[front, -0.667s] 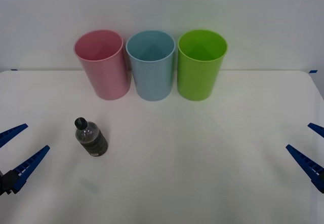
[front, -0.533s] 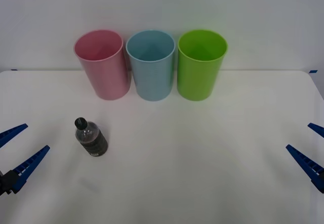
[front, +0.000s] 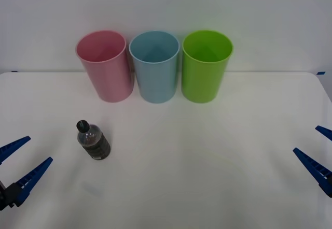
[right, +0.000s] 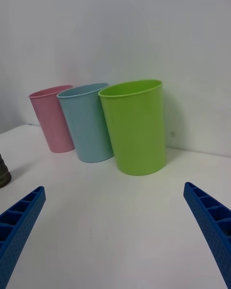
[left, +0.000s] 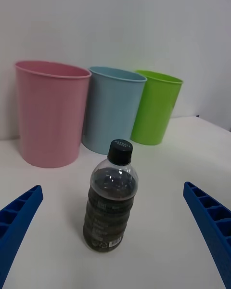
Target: Grasp the object on the table and drop it into the matching bin: aluminum can to the light blue bin, PET bottle to the pink bin.
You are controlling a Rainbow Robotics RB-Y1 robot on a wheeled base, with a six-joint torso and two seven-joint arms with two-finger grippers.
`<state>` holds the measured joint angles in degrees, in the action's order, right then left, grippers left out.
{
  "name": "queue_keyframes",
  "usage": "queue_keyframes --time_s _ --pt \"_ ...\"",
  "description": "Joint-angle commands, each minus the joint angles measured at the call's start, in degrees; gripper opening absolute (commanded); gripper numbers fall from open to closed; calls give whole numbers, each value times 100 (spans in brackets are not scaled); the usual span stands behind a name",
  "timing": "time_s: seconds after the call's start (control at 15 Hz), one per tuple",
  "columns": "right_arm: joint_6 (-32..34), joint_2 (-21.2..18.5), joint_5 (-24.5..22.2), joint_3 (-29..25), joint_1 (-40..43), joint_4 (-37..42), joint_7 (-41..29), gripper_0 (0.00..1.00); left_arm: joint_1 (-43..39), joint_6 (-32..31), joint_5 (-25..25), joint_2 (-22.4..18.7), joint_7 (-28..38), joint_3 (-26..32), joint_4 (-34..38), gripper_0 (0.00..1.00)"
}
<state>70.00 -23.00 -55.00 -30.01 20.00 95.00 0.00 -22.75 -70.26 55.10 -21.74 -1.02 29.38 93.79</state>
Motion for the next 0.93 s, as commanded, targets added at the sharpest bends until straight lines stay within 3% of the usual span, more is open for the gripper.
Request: queue_keyframes --time_s 0.07,0.4,0.6,0.93 --pt "0 0 0 1 0 0 0 100 -229 56 27 -6 -382 -55 -1 100" --pt "0 0 0 1 0 0 0 100 -458 293 264 -6 -795 -222 -71 100" --pt "0 0 0 1 0 0 0 100 -414 715 264 3 -1454 -538 -344 100" --pt "0 0 0 1 0 0 0 100 17 917 220 12 -1691 -890 -994 100"
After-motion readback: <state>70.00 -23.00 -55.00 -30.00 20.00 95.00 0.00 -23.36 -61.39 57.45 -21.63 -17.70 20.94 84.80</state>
